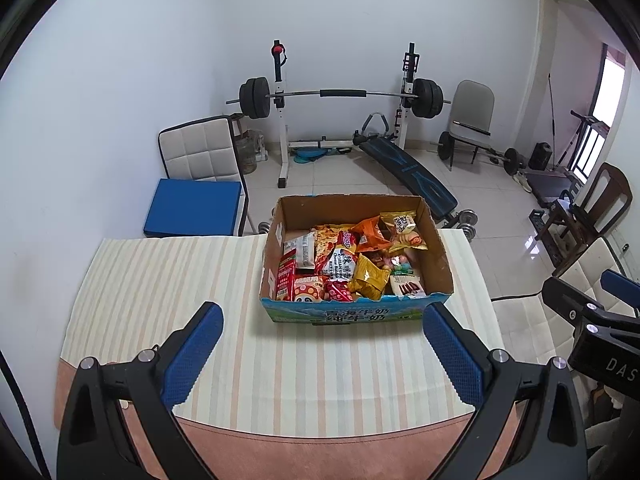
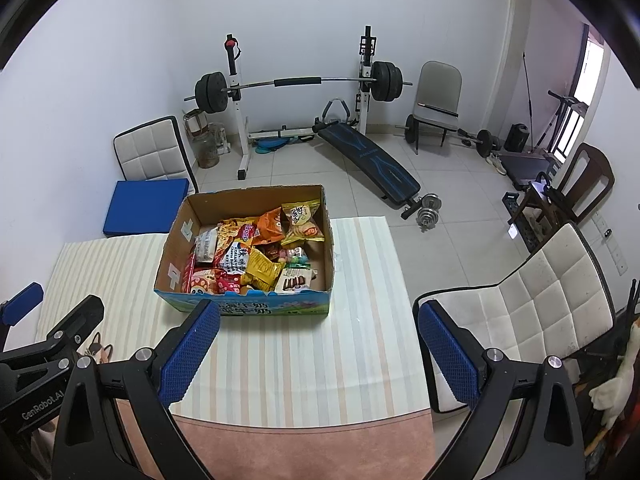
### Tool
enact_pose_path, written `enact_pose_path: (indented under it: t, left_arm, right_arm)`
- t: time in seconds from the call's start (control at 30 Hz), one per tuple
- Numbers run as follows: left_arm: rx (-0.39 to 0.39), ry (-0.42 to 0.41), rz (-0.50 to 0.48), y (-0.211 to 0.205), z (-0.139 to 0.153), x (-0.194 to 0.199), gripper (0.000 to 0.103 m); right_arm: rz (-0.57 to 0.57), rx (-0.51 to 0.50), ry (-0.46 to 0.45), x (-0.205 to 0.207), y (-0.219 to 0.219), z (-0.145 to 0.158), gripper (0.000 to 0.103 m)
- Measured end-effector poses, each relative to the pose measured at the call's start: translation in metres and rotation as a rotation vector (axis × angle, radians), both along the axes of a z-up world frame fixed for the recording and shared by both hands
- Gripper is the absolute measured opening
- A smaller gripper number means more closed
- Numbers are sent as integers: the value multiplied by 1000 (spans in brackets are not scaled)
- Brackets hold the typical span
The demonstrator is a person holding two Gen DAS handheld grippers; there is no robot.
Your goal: Organize snacks
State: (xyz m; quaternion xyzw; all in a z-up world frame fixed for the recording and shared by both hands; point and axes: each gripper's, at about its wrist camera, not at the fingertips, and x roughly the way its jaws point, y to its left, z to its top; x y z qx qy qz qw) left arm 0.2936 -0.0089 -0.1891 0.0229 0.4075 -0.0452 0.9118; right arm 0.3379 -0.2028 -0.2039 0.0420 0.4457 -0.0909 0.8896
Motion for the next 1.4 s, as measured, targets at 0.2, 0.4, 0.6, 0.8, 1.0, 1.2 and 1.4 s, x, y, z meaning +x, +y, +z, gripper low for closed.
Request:
enact_pose_path:
  t: [0.2, 0.4, 0.6, 0.8, 1.0, 1.2, 1.4]
  left_arm:
    - [-5, -3, -2, 0, 1, -1, 102]
    - [-5, -10, -5, -1, 5, -2, 102]
    - [-5, -12, -4, -1, 6, -2, 102]
    - [-8, -4, -2, 1, 6, -1, 102]
    - [-10, -7, -2, 2, 7, 0, 102]
    - [-8, -10, -1, 3, 7, 1, 102]
    - [-8, -16, 4, 2, 10, 2, 102]
  right_arm:
    - [5, -2, -5, -1, -1, 4, 102]
    - [6, -2, -6, -1, 0, 5, 102]
    - [9, -2, -7, -2, -1, 7, 102]
    - [11, -3, -7, -3, -1, 8, 102]
    - [10, -3, -8, -3, -2, 11, 102]
    - [12, -4, -17, -7, -3, 17, 102]
    - [12, -2, -18, -8, -3, 20, 102]
